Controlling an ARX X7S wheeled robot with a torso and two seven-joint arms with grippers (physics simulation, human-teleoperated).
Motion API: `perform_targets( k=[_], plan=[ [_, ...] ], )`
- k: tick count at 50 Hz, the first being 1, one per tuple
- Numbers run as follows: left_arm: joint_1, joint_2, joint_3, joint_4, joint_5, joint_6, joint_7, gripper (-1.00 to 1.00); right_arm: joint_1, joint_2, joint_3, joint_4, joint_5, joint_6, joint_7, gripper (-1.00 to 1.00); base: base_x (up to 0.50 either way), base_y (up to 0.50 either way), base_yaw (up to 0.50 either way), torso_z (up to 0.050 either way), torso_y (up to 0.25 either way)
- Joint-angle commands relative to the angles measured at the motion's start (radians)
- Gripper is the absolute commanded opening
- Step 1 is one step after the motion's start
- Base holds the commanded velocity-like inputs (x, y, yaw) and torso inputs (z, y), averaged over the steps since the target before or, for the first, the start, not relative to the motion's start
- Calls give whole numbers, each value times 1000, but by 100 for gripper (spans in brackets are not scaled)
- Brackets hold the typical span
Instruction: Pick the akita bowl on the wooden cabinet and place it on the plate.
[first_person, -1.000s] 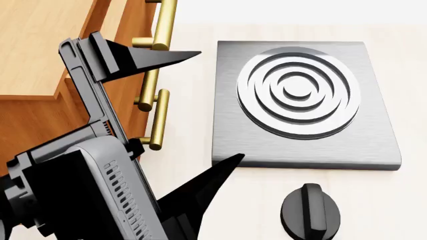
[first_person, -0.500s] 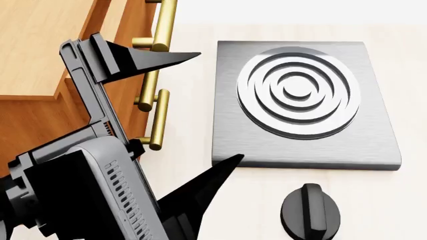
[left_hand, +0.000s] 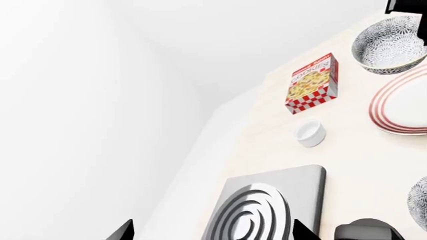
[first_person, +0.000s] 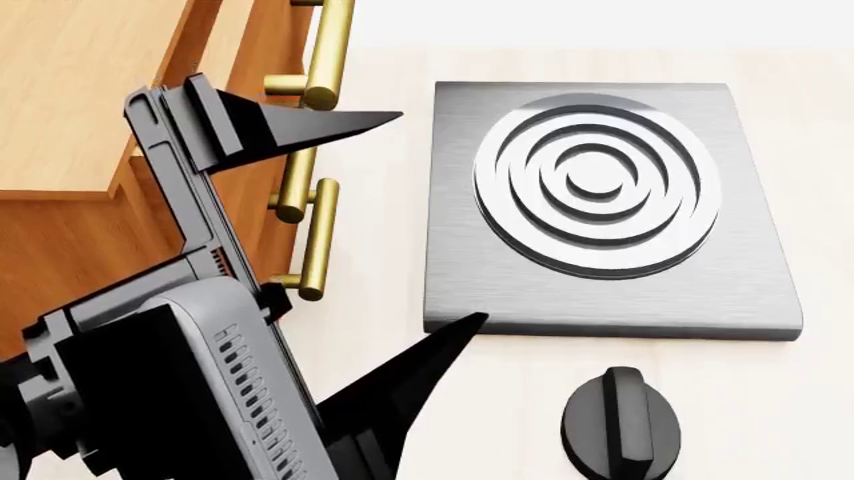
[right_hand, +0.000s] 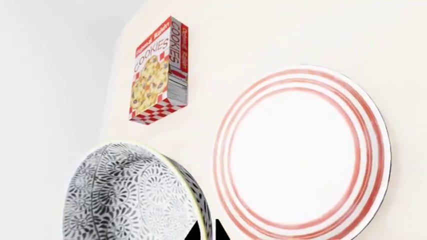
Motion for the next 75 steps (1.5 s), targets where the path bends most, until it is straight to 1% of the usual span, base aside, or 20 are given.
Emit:
perform_targets(
  k=[1, 11, 28, 49, 75],
  plan=[
    [4, -3, 3, -3, -1, 8, -3, 100, 24, 9, -17, 66, -18, 27, -46, -100, 0, 0, 0, 0, 0],
    [6, -8, 4, -5, -2, 13, -5, 100, 32, 15, -29, 96, -27, 42, -65, -100, 0, 0, 0, 0, 0],
    [2, -8, -1, -2, -9, 7, -8, 100, 24, -11, -35, 167, -20, 45, -88, -100, 0, 0, 0, 1, 1],
    [15, -16, 8, -12, -8, 27, -15, 100, 80, -28, -95, 268, -24, 76, -118, -100, 0, 0, 0, 0, 0],
    [20, -21, 10, -19, -13, 39, -19, 100, 100, -63, -105, 351, -6, 84, -162, -100, 0, 0, 0, 0, 0]
  ],
)
